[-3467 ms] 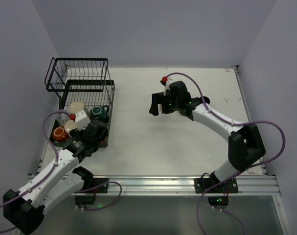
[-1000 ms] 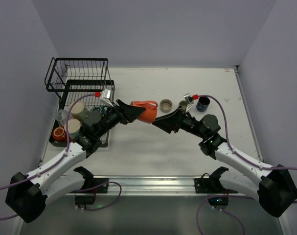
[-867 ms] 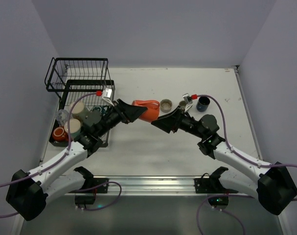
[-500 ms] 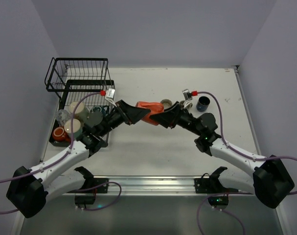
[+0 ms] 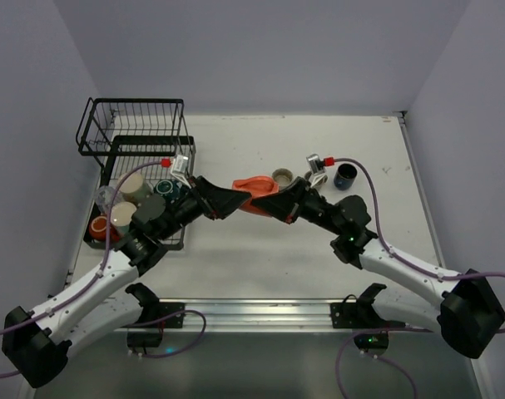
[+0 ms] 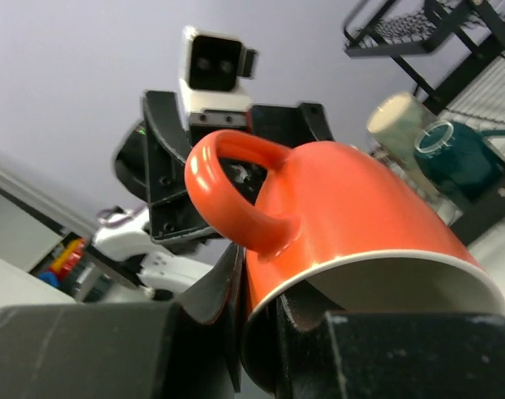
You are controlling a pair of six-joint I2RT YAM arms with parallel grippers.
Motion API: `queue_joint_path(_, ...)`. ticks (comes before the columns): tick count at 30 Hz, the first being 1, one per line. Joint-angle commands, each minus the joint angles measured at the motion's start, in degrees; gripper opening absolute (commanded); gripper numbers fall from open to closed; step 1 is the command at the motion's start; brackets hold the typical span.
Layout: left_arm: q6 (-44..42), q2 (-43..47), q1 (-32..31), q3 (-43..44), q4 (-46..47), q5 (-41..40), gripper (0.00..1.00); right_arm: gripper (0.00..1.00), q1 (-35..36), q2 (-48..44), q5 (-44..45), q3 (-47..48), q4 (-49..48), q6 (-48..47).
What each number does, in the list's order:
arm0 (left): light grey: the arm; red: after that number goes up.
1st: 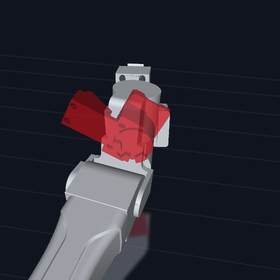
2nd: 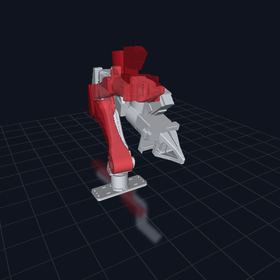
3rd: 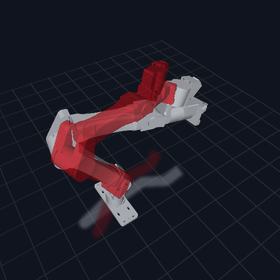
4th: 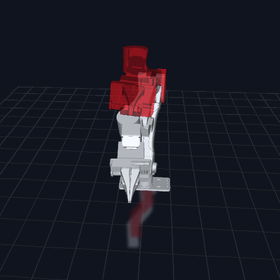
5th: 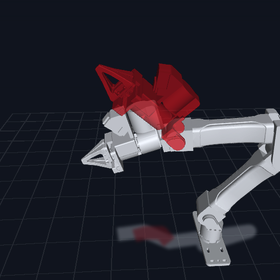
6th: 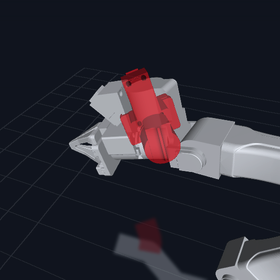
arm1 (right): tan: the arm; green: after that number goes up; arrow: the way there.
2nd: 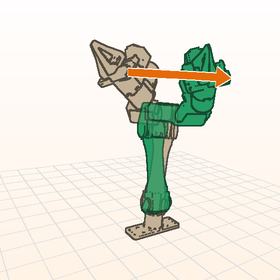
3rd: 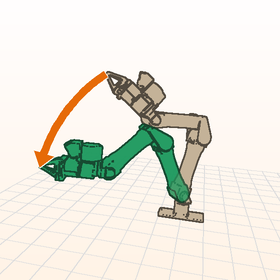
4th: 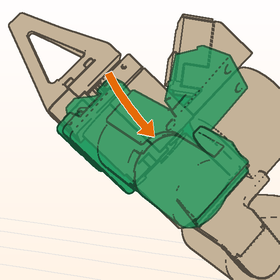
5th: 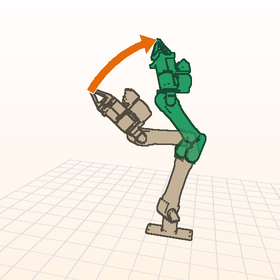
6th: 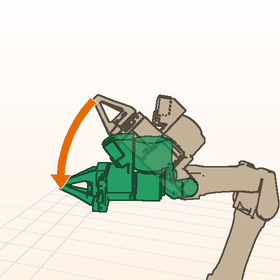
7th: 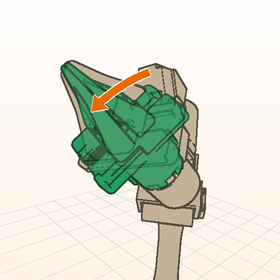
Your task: Unload the cups from the dish rack
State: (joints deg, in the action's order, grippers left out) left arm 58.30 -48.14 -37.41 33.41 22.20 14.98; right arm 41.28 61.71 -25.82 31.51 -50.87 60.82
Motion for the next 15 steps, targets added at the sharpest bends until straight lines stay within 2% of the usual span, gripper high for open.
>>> queue_joint_path(1,-13.02,4.10,0.23,6.49,-15.23,-6.44,1.00,0.00,-1.20,-2.56,8.42,4.17,12.79,-8.51)
queue_joint_path(2,-14.43,4.80,0.23,7.71,-17.60,-7.85,1.00,0.00,-1.20,-2.91,8.86,6.27,18.73,-9.74)
queue_joint_path(6,-22.17,8.85,0.32,10.97,-31.84,-14.18,1.00,0.00,-1.29,-1.17,9.48,12.77,31.76,-16.59)
queue_joint_path(7,-23.66,9.46,0.23,11.85,-34.30,-17.24,1.00,0.00,-1.20,-0.11,10.61,17.66,40.07,-18.35)
queue_joint_path(8,-25.24,10.08,0.23,12.81,-36.76,-19.10,1.00,0.00,-1.20,1.29,11.14,20.32,44.24,-20.19)
queue_joint_path(9,-28.13,11.21,0.23,15.00,-42.09,-23.29,1.00,0.00,-1.29,5.22,11.76,23.48,48.89,-24.39)
queue_joint_path(10,-29.37,12.01,0.32,15.89,-44.76,-25.33,1.00,0.00,-1.20,7.70,13.50,30.13,58.60,-26.34)
queue_joint_path(11,-31.65,13.41,0.23,16.42,-49.05,-27.53,1.00,0.00,-1.20,10.24,14.91,33.41,62.78,-28.28)
queue_joint_path(13,-33.16,15.08,0.23,17.04,-52.41,-33.51,1.00,0.00,-1.20,18.15,18.68,43.14,73.92,-33.29)
queue_joint_path(15,-34.31,17.72,0.32,16.17,-54.89,-36.42,1.00,0.00,-1.29,23.25,22.20,49.06,79.32,-37.60)
